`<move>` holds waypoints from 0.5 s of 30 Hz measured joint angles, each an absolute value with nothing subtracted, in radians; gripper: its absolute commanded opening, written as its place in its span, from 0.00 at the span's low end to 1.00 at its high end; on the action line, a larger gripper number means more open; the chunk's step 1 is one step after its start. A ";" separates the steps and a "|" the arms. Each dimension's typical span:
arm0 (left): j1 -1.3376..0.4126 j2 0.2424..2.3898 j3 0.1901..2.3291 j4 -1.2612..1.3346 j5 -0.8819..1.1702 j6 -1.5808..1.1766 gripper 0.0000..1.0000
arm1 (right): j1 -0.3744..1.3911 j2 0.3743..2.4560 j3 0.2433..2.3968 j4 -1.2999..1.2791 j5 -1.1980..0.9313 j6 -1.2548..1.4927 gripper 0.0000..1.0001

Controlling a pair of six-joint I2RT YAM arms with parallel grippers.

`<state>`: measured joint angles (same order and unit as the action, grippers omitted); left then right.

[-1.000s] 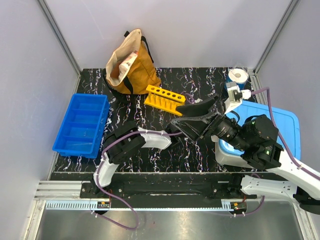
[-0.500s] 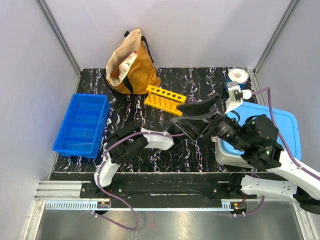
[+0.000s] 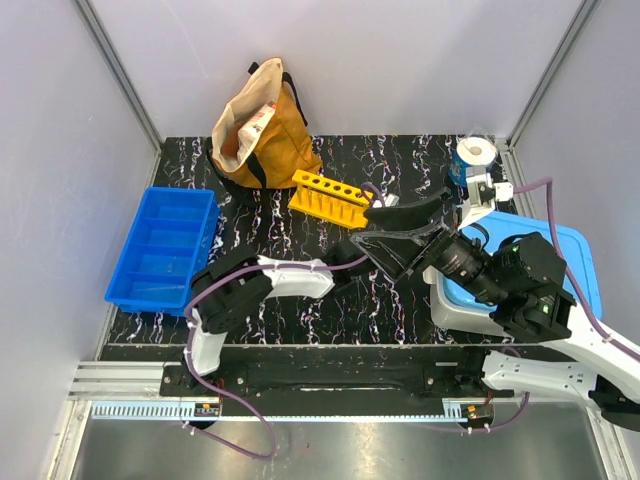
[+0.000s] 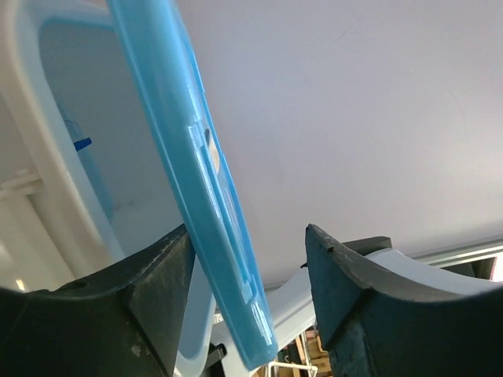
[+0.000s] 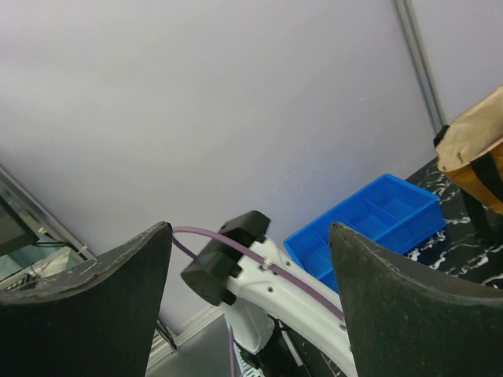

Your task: Organize the chemistry lab equipment

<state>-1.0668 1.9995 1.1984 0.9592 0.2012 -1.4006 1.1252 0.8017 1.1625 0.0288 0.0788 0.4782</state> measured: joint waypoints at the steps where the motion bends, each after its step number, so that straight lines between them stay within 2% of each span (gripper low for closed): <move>1: -1.065 1.981 1.192 0.941 0.199 -1.388 0.63 | 1.125 0.797 1.162 0.020 0.090 0.476 0.86; 15: -1.061 1.739 0.969 0.745 0.097 -1.271 0.63 | 1.125 0.769 1.163 -0.245 0.475 0.433 0.78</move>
<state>-1.0615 1.7386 0.9688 0.7452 0.0967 -1.2713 1.1252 0.7689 1.1633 -0.2451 0.4747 0.4332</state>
